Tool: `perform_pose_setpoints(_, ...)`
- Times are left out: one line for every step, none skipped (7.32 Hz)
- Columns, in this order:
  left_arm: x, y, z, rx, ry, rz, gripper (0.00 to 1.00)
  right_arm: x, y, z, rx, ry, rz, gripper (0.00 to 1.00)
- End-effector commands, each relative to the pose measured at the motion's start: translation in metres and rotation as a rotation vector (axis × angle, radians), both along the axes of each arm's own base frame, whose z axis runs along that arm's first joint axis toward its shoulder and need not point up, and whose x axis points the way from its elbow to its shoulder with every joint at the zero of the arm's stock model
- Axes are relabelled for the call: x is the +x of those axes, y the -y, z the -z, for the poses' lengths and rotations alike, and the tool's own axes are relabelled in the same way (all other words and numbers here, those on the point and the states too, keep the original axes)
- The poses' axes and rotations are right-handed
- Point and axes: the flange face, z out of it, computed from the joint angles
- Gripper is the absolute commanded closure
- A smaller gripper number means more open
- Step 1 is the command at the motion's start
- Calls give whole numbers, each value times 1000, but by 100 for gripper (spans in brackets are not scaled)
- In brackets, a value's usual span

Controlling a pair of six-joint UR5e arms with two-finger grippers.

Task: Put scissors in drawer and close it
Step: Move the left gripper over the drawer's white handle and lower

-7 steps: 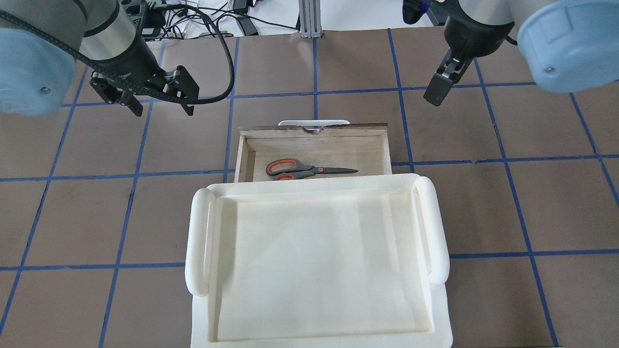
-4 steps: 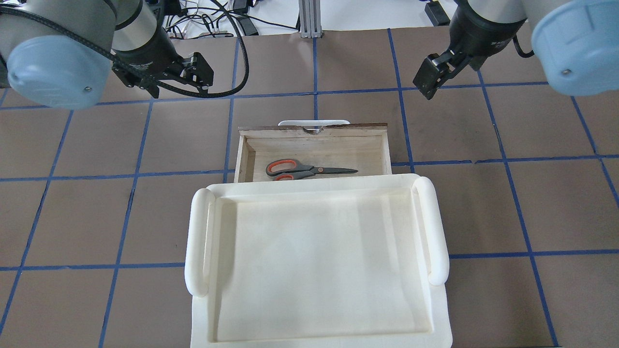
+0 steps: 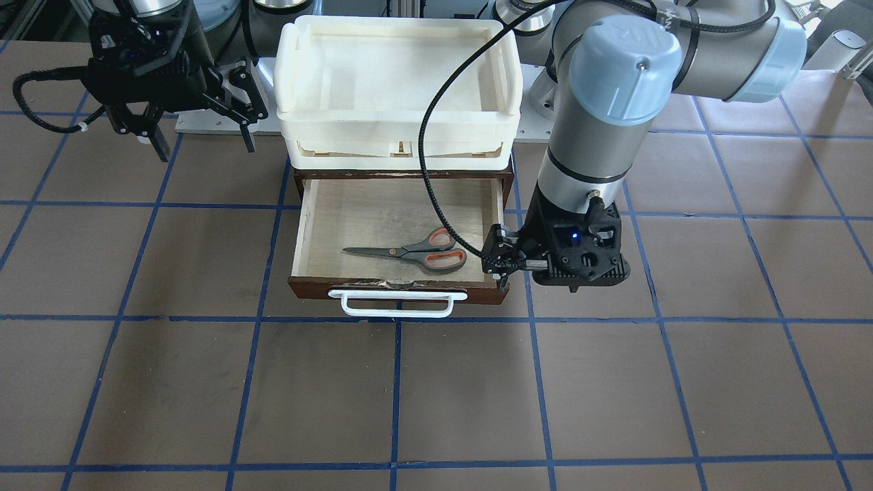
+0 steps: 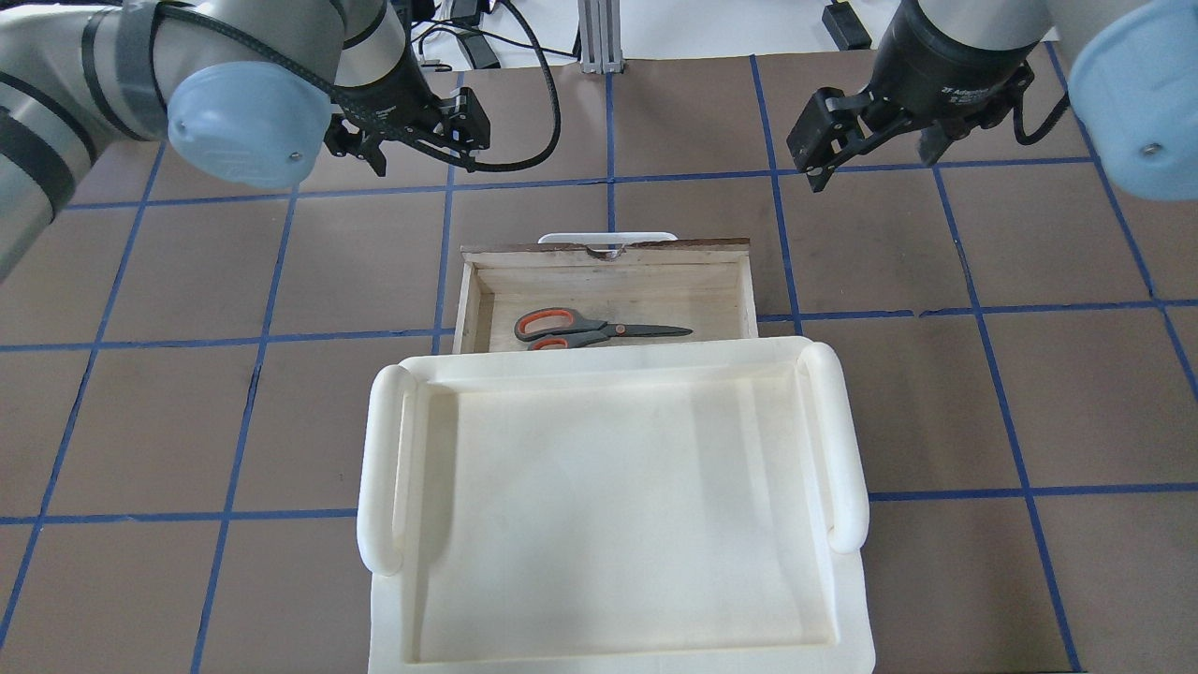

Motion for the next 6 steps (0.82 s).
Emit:
perform_pose_setpoints(-41,20,31,17,12,-58,0,-1,-7,-4,7,9,76,0)
perform_pose_setpoints(-54,29,41,22,9,-75,0,-1,-7,-3,13,1,77,0)
perform_pose_setpoints(-66,36,56,24,2,-116,0,-2,-10,-3,25,-2,79,0)
perform_pose_setpoints(-78,42,76,16,-7,-154,0,-1,-10,-3,27,5,76,0)
perform_pose_setpoints(-94,44,97,21,-10,-166,0,-1,-10,-4,27,7,76,0)
perform_pose_setpoints(-103,44,112,37,-7,-170,0,-1,-10,-3,27,5,65,0)
